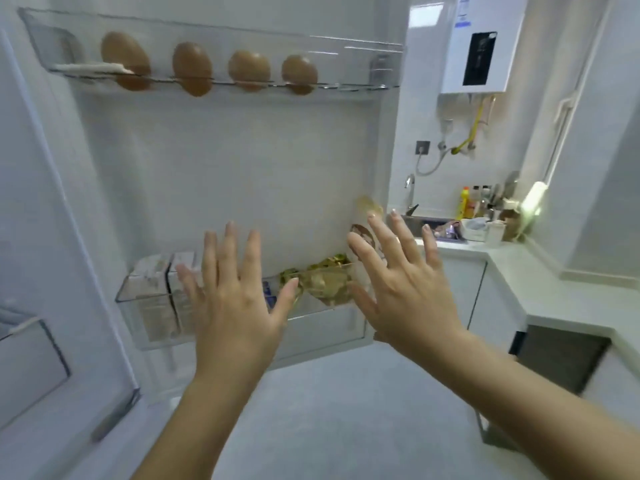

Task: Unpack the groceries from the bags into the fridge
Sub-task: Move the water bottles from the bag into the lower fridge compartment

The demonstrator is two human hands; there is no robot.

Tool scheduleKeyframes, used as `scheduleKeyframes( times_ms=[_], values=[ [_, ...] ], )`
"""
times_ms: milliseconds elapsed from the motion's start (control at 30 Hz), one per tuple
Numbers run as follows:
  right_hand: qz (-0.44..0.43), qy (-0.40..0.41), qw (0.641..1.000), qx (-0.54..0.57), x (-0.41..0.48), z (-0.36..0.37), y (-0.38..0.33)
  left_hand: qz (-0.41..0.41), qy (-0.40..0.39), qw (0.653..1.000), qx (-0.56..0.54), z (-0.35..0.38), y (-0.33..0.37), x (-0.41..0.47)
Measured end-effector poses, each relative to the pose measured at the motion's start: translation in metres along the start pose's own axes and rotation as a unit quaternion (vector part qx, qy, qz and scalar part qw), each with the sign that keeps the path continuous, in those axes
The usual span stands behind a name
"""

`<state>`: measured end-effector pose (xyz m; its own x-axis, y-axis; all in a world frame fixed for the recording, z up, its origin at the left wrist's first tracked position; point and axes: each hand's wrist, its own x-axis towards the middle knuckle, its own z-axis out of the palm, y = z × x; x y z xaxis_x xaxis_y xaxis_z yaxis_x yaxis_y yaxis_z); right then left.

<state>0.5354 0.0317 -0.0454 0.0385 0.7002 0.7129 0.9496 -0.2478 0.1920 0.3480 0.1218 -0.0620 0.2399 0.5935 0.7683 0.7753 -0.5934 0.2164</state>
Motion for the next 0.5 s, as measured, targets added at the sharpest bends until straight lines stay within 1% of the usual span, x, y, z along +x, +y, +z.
scheduleKeyframes(
  times_ms=[133,300,400,500],
  values=[
    [0.063,-0.034,0.997,-0.04,-0.056,0.012,0.066,0.044,-0.065,0.997,-0.024,0.038,0.073,-0.02],
    [0.127,-0.064,0.986,-0.083,-0.118,0.012,0.138,0.1,-0.119,0.985,-0.073,0.086,0.168,-0.043],
    [0.151,-0.078,0.977,-0.127,-0.153,0.007,0.174,0.131,-0.153,0.974,-0.105,0.115,0.223,-0.061],
    [0.192,-0.099,0.961,-0.174,-0.192,-0.003,0.214,0.193,-0.182,0.953,-0.146,0.141,0.285,-0.077]
  ],
)
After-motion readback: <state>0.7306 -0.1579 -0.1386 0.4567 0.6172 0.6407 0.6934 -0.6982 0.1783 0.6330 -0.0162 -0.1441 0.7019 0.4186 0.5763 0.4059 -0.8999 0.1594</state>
